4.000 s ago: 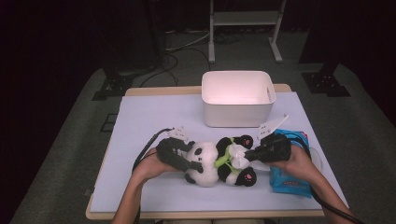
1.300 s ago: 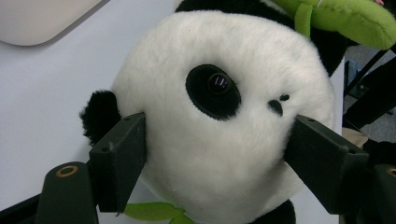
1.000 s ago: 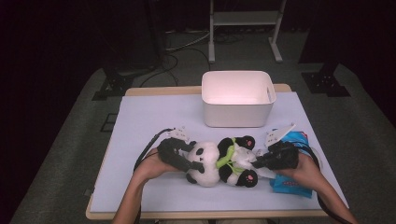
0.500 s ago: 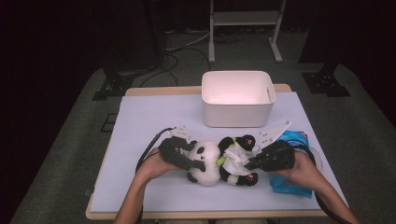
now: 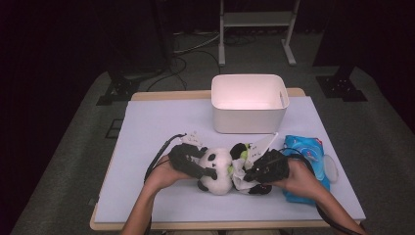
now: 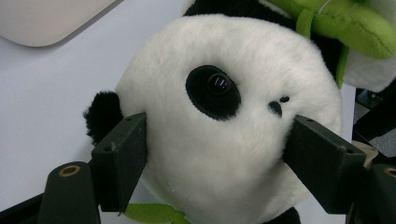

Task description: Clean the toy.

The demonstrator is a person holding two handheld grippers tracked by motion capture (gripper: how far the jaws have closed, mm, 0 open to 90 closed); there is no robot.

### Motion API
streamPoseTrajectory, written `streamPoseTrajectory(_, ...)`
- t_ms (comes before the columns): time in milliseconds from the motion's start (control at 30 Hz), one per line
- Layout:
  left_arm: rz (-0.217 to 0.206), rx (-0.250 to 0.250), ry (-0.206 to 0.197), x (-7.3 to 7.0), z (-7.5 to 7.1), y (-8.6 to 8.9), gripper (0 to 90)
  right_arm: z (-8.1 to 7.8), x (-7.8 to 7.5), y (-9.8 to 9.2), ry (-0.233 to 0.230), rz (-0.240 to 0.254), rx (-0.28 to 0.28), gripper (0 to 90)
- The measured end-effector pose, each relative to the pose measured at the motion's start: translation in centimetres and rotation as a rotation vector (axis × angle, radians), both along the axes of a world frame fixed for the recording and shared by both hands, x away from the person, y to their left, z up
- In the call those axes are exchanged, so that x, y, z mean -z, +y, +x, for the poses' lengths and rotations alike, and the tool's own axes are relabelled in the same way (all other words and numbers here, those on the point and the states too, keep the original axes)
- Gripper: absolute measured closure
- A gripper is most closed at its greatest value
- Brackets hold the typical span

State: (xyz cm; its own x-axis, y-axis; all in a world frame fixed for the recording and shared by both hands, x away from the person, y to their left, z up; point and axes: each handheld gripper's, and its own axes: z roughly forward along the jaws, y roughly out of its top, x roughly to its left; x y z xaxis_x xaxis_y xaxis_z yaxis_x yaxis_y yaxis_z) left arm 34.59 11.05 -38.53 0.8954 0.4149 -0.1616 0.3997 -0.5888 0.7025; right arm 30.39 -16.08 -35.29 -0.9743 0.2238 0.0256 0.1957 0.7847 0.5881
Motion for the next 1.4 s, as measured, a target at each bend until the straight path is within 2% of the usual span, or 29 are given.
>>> streamPoseTrajectory(133, -0.005, -0.001, -0.005, 0.0, 0.0, 0.1, 22.2, 0.1, 0.2, -0.9, -0.024, -0.024, 0.035, 85.7)
streamPoseTrajectory(233, -0.005, 0.000, -0.007, -0.1, 0.0, 0.2, 20.9, 0.4, 0.6, -1.5, -0.020, -0.033, 0.050, 86.2)
streamPoseTrajectory(467, 0.019, 0.015, -0.005, -0.1, -0.3, 0.4, 15.4, 0.5, 1.0, -2.3, -0.007, -0.017, 0.069, 87.0)
streamPoseTrajectory(700, 0.010, 0.040, 0.026, 0.2, -0.4, 1.1, 13.8, 1.2, 1.0, -3.4, 0.008, 0.003, 0.104, 87.2)
streamPoseTrajectory(767, 0.029, 0.049, 0.032, 0.4, -0.4, 1.1, 11.0, 1.3, 1.0, -3.7, 0.008, 0.004, 0.110, 87.2)
streamPoseTrajectory(800, 0.031, 0.047, 0.048, 0.6, -0.4, 1.1, 9.3, 1.4, 1.0, -3.8, 0.009, 0.006, 0.109, 87.2)
streamPoseTrajectory(933, -0.006, 0.066, 0.078, 1.0, -0.2, 1.0, 8.9, 1.6, 1.1, -4.1, 0.019, 0.016, 0.115, 87.2)
streamPoseTrajectory(1067, -0.042, 0.083, 0.084, 1.0, -0.1, 0.9, 15.7, 1.7, 1.0, -4.4, 0.014, 0.013, 0.126, 87.2)
streamPoseTrajectory(1233, -0.086, 0.064, 0.069, 0.2, -0.2, 0.8, 20.2, 1.2, 0.0, -4.4, -0.018, 0.037, 0.129, 87.1)
streamPoseTrajectory(1333, -0.085, 0.058, 0.061, -0.3, -0.4, 0.4, 20.8, 1.0, -0.9, -4.2, -0.038, 0.049, 0.123, 87.0)
streamPoseTrajectory(1400, -0.087, 0.049, 0.062, -0.6, -0.5, 0.2, 20.9, 0.7, -1.5, -4.1, -0.043, 0.075, 0.113, 87.1)
